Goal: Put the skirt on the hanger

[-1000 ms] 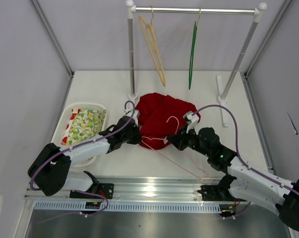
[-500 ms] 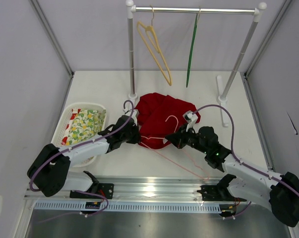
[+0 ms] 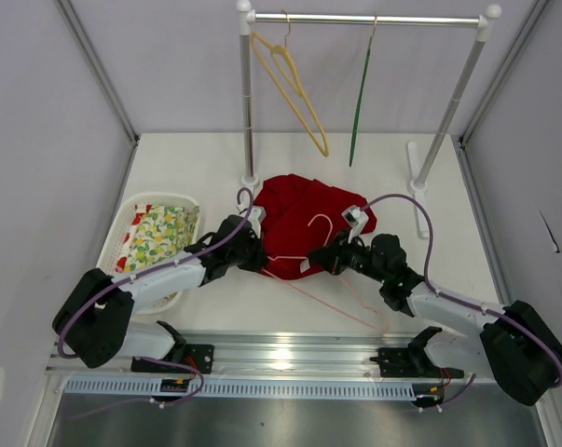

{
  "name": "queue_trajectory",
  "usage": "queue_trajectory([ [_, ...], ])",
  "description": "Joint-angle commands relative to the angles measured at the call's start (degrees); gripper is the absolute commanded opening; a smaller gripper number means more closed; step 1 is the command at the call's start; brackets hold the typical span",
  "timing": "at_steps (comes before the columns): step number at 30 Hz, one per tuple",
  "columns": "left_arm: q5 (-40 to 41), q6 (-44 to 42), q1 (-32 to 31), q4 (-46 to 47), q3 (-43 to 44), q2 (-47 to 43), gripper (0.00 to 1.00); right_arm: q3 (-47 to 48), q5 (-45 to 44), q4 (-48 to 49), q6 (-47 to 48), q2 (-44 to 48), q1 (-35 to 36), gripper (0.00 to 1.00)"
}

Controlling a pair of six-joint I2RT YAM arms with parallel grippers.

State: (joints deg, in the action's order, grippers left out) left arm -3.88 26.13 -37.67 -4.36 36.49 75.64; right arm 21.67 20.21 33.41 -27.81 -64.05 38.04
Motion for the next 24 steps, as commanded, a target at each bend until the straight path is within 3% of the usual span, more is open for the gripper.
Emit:
queue_trajectory([
  [1,-4.47,-1.7,0.4,3.13,3.06,0.04,0.0,-0.31,4.31,10.0,-2.85,-2.3,-0.86,0.0],
  [11,-4.03,-2.4,0.4,1.02,3.67,-1.98,0.0,-2.33,13.71,22.83,-9.27,-8.1,-6.57,0.0],
  [24,3.61,-1.61,0.4,-4.42,5.26,-5.85,0.0,-6.38,15.65,27.68,-12.35,-7.93,-7.72,0.0],
])
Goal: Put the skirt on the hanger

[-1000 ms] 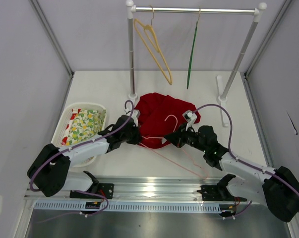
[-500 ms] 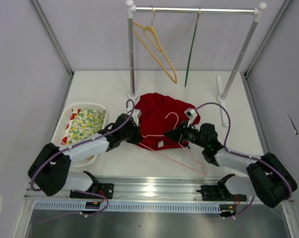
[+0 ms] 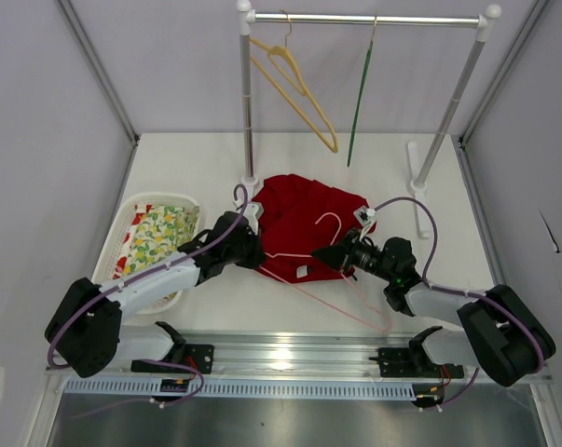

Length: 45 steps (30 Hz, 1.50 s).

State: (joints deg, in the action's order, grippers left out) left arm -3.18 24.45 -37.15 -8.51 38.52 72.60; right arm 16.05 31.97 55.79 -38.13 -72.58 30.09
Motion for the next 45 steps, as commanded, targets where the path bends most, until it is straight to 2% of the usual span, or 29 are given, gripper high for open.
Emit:
queue_trajectory([
  [1,2.92,0.07,-0.21,-0.54,3.23,-3.16,0.0,-1.02,3.37,4.77,-1.95,1.29,0.15,0.0],
  [3,4.83,0.16,-0.12,-1.24,3.4,-3.78,0.0,-1.46,3.01,2.75,-1.51,2.17,-0.03,0.0],
  [9,3.79,-0.28,-0.21,-0.54,2.79,-4.48,0.04,-1.47,4.42,4.23,-2.21,1.92,-0.29,0.0],
  [14,5.29,-0.28,-0.21,-1.07,2.52,-4.48,0.12,-0.59,5.65,7.22,-3.97,-0.72,-0.29,0.0],
  [18,5.55,-0.1,-0.21,-0.54,2.17,-4.22,0.27,0.12,6.44,8.89,-4.76,-3.71,-0.2,0.0],
  [19,5.73,-0.01,-0.21,-0.45,2.0,-4.39,0.34,0.2,6.53,9.25,-4.85,-3.97,-0.29,0.0],
  [22,6.78,0.34,-0.12,-0.28,1.12,-5.18,0.41,0.47,6.44,9.25,-4.67,-5.2,-0.29,0.0],
  [34,13.99,4.29,-0.12,-4.49,-0.64,-9.14,0.36,1.52,4.77,10.13,-4.06,-9.16,-0.2,0.0],
  [37,14.6,6.65,-0.21,-5.28,-1.87,-9.4,0.25,1.96,4.07,3.65,-1.35,-6.36,0.41,0.0],
  [38,15.3,7.28,-0.21,-5.81,-3.44,-9.93,0.21,1.88,3.11,0.58,-0.2,-2.43,0.67,0.0],
  [39,15.05,7.72,-0.38,-5.99,-3.89,-10.28,0.19,1.79,1.28,-5.46,1.11,0.04,0.85,0.0],
  [42,16.01,8.6,-2.22,-4.94,-6.17,-13.43,0.19,1.87,0.9,-13.05,4.11,9.51,0.41,0.0],
  [45,15.13,8.78,-2.84,-4.06,-6.53,-14.94,0.2,3.46,0.73,-26.12,6.22,18.22,0.32,0.0],
])
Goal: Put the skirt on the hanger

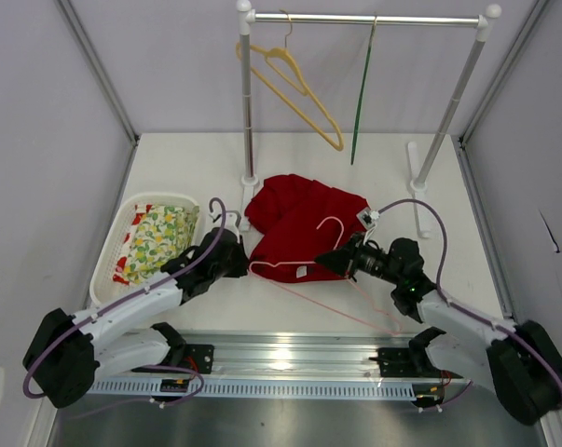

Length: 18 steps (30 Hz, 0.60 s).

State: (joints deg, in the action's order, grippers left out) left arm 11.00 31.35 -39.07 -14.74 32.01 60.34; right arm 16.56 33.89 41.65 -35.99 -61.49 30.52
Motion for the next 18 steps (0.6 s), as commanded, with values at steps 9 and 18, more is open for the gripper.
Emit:
queue_trajectory([
  [9,1.47,2.39,-4.96,5.69,0.33,1.71,0.23,7.0,-9.98,-32.68,9.7,19.65,-0.64,0.0],
  [18,5.34,2.22,-7.6,7.01,2.71,8.21,0.31,9.46,-12.09,-35.76,11.38,19.66,-1.26,0.0],
])
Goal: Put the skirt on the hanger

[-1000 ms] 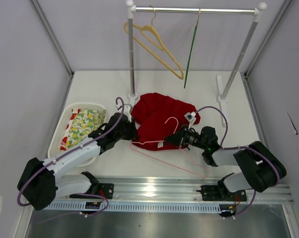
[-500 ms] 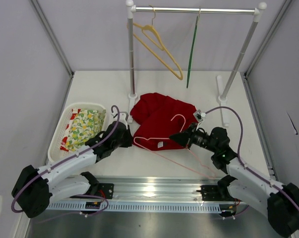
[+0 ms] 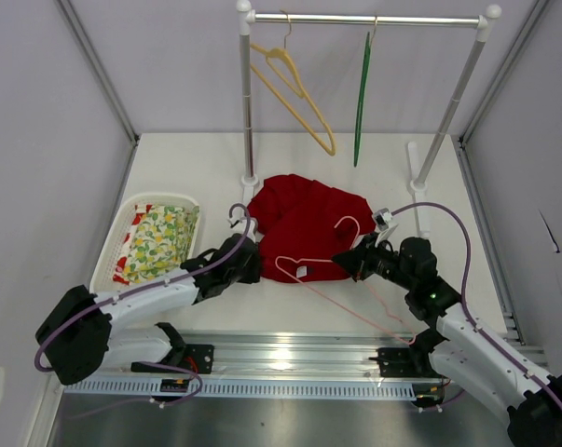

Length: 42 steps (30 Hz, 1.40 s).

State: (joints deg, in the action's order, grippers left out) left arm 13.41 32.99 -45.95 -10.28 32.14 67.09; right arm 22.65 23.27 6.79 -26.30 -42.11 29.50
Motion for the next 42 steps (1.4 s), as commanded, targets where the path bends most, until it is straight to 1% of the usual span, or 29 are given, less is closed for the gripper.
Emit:
queue_trajectory([
  [1,3.2,0.58,-0.8,2.72,2.84,1.99,0.33,3.36,-1.56,-0.98,1.78,0.27,-0.14,0.0],
  [10,5.4,-0.47,-1.42,4.4,4.94,7.0,0.37,3.98,-1.03,-0.46,1.43,-0.52,-0.32,0.0],
  [20,6.98,-1.35,-1.42,4.49,6.88,10.69,0.37,3.8,-0.5,0.51,1.08,-1.31,-0.32,0.0],
  [24,7.6,-1.26,-1.51,3.69,7.58,11.4,0.36,3.45,-0.42,1.12,0.99,-1.4,-0.23,0.0],
  [27,7.77,-1.35,-1.59,3.34,7.67,11.66,0.33,3.36,-0.15,1.74,0.73,-2.01,-0.32,0.0],
  [30,8.12,-1.44,-1.59,2.73,8.2,12.01,0.23,3.1,0.11,2.62,0.47,-2.45,-0.23,0.0],
  [33,8.3,-1.44,-1.68,2.11,8.46,12.01,0.18,3.01,0.11,3.06,0.38,-2.63,-0.05,0.0],
  [39,8.39,-1.62,-1.86,1.23,8.82,10.96,0.04,2.92,0.37,4.2,0.38,-4.03,0.21,0.0],
  [42,8.13,-1.88,-1.86,0.35,8.9,9.64,0.0,2.75,0.47,5.52,0.55,-4.91,1.17,0.0],
])
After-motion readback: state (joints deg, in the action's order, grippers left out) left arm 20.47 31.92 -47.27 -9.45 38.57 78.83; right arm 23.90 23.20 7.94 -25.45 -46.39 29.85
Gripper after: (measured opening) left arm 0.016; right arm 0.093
